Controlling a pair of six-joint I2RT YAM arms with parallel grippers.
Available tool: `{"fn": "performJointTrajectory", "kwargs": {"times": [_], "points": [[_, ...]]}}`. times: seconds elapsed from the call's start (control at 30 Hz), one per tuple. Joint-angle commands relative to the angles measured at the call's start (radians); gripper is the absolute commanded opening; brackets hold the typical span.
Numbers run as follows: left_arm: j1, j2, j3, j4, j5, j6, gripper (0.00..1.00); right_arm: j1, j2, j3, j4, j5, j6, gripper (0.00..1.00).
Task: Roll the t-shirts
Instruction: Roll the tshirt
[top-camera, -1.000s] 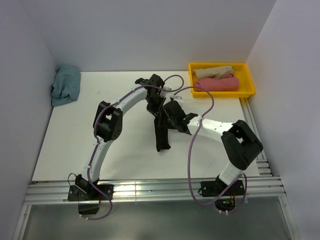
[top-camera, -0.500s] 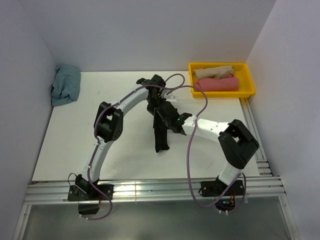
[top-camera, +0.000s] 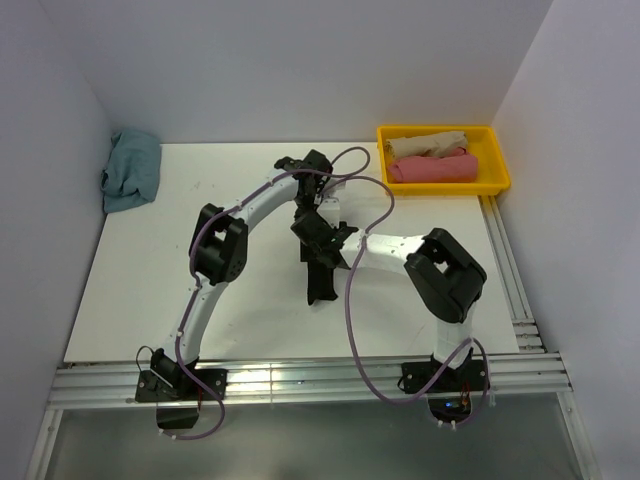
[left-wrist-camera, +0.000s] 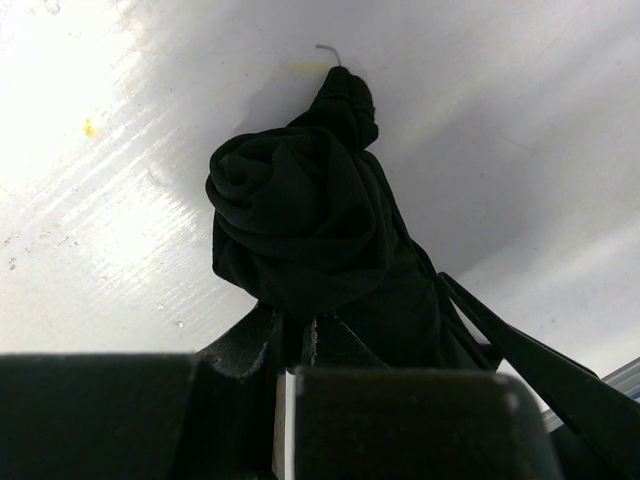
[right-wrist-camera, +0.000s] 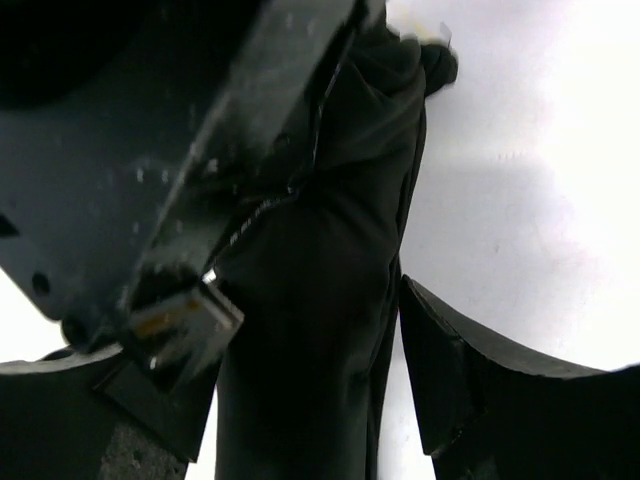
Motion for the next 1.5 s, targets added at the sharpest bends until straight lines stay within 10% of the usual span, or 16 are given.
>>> {"fn": "performJointTrajectory", "kwargs": {"times": [0.0,0.77,0.87,1.1,1.47], "points": [[-0.035,0.032,0.013,-0.046,-0.003,0.032,0.00,0.010,0.031,0.041,-0.065,0.088,0.012,0.74],[-0.039,0.055,0.012,-0.057,0.014,0.033,0.05,-0.014,-0.039,-0.197,0.225,-0.016,0.105,0.78],[-0.038,0.052,0.007,-0.054,0.006,0.032,0.07,-0.019,-0.039,-0.206,0.216,-0.030,0.137,0.68],[-0.036,0.069,0.022,-0.048,0.003,0.029,0.33,-0.019,-0.062,-0.239,0.215,-0.042,0.167,0.10],[-0.009,0.071,0.071,0.027,-0.058,0.006,0.81,-0.013,-0.080,-0.243,0.196,-0.038,0.130,0.00]]}}
